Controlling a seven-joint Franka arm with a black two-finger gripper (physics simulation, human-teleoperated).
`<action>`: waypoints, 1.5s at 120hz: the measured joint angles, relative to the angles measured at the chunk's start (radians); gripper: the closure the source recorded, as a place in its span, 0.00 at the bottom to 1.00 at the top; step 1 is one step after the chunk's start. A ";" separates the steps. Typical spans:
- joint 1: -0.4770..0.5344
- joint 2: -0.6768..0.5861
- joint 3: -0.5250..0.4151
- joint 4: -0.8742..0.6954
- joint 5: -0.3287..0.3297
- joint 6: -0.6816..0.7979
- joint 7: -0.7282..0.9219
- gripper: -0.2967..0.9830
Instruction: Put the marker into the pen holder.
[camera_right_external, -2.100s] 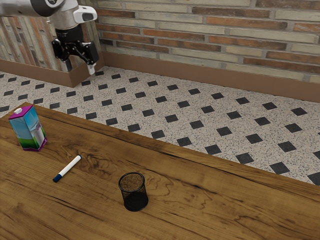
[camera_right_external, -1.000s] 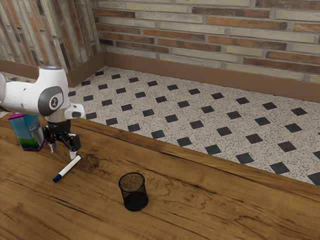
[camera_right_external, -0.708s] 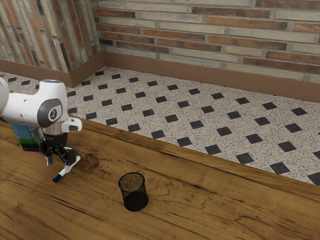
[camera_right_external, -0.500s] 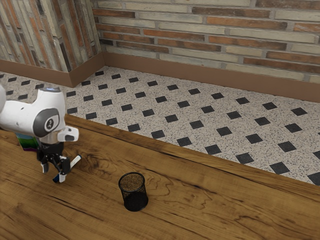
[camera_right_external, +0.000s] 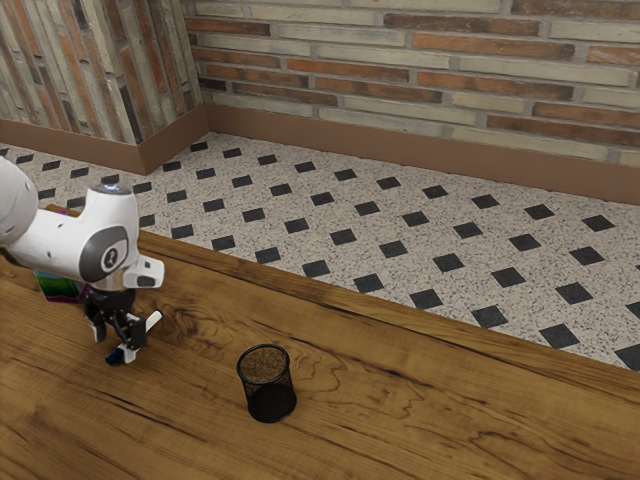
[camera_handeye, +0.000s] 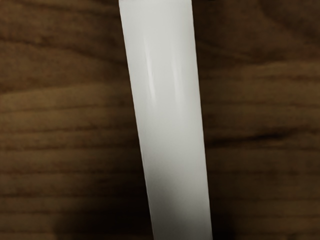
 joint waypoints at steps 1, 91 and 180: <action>0.000 0.000 0.000 0.000 0.000 0.000 0.000 0.26; -0.014 -0.018 0.000 0.004 0.020 0.016 -0.069 0.79; -0.020 -0.108 0.000 -0.002 0.004 -0.013 -0.093 0.85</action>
